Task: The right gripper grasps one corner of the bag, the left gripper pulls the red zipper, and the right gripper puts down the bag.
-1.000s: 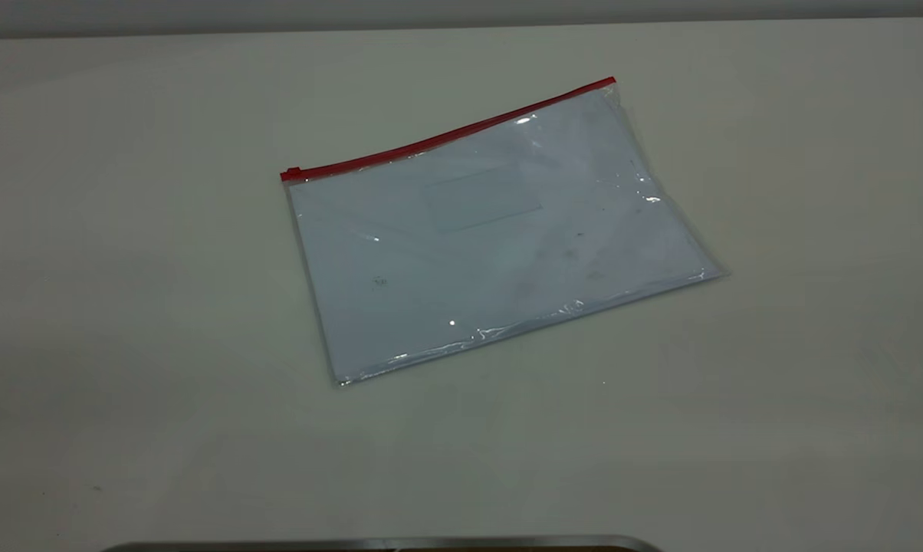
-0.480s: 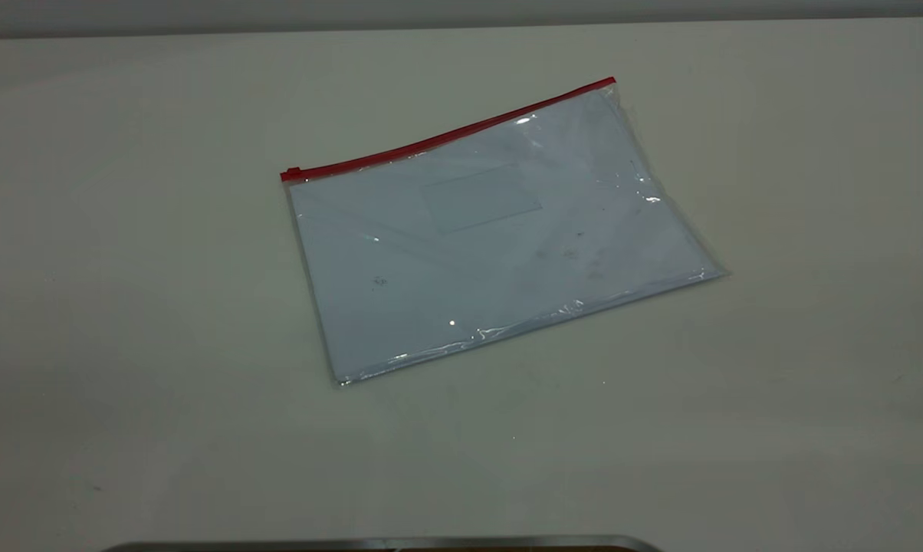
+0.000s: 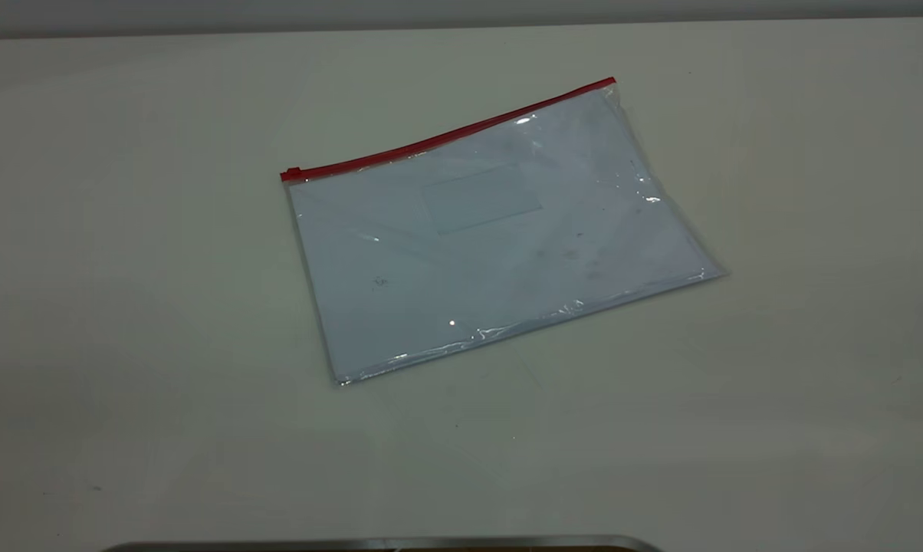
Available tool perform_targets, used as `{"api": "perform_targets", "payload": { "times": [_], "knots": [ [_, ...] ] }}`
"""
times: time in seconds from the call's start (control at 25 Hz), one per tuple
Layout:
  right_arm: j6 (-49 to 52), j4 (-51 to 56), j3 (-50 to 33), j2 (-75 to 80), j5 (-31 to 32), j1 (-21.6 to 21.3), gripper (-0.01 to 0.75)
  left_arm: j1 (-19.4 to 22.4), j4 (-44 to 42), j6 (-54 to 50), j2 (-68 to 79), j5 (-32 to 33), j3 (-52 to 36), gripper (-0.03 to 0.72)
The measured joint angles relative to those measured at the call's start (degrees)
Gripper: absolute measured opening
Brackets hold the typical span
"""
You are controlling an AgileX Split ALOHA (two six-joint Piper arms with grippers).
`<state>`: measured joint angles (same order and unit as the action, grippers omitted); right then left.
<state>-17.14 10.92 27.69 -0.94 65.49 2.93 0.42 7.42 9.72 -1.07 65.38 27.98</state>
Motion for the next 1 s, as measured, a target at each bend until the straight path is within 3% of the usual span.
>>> {"api": "perform_targets", "payload": {
  "times": [0.44, 0.76, 1.0],
  "knots": [
    [0.19, -0.12, 0.00, 0.00, 0.00, -0.23, 0.589, 0.00, 0.00, 0.00, 0.00, 0.00, 0.00, 0.560],
    [13.21, -10.92, 0.00, 0.00, -0.34, -0.23, 0.589, 0.00, 0.00, 0.00, 0.00, 0.00, 0.00, 0.560],
    [14.97, -12.09, 0.00, 0.00, -0.45, -0.23, 0.589, 0.00, 0.00, -0.07, 0.00, 0.00, 0.00, 0.560]
  ]
}}
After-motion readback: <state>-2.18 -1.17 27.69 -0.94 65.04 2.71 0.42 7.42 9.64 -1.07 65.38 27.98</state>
